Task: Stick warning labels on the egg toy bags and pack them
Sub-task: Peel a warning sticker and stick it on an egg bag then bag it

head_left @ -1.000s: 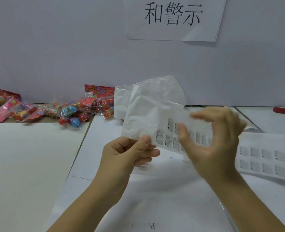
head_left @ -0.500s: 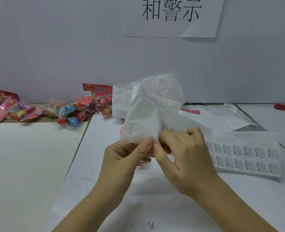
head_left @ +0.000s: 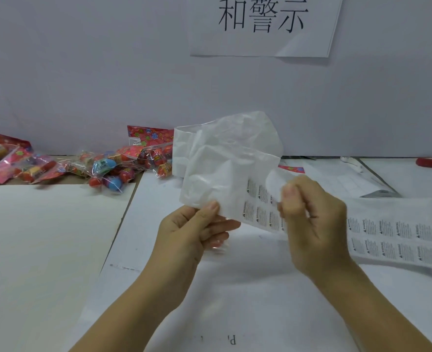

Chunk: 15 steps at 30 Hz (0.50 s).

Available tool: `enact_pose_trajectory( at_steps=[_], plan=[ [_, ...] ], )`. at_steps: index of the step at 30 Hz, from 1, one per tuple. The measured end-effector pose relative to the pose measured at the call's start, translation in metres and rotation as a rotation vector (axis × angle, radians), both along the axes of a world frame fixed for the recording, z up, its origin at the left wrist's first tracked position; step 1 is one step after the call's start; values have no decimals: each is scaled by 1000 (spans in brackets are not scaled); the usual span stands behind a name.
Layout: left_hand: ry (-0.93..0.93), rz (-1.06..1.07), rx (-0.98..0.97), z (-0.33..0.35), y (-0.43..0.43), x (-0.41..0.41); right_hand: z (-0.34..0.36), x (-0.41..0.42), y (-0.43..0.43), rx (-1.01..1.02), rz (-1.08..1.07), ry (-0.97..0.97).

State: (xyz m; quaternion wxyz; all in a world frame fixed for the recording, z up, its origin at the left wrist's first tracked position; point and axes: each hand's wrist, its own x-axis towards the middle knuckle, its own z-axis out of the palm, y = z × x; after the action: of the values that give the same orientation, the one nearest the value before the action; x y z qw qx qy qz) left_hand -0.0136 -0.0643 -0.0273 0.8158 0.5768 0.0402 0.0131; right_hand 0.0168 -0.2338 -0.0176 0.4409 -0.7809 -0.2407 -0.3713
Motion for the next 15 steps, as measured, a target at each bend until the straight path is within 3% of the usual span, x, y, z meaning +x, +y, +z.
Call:
enact_pose_trajectory(
  at_steps=[3, 6, 7, 9, 12, 15],
  plan=[
    [74, -95, 59, -4, -1, 2, -2, -9, 5, 100, 164, -77],
    [66, -324, 118, -10, -8, -4, -11, -15, 15, -143, 451, -131],
    [71, -401, 158, -11, -10, -7, -14, -15, 17, -233, 456, -109],
    [136, -488, 238, -11, -11, -9, -18, -9, 18, -378, 242, -53],
    [251, -461, 294, -8, -9, -7, -17, 7, 8, -554, -260, -82],
    [159, -199, 286, -6, -11, -7, -12, 14, -2, -433, -318, 18]
  ],
)
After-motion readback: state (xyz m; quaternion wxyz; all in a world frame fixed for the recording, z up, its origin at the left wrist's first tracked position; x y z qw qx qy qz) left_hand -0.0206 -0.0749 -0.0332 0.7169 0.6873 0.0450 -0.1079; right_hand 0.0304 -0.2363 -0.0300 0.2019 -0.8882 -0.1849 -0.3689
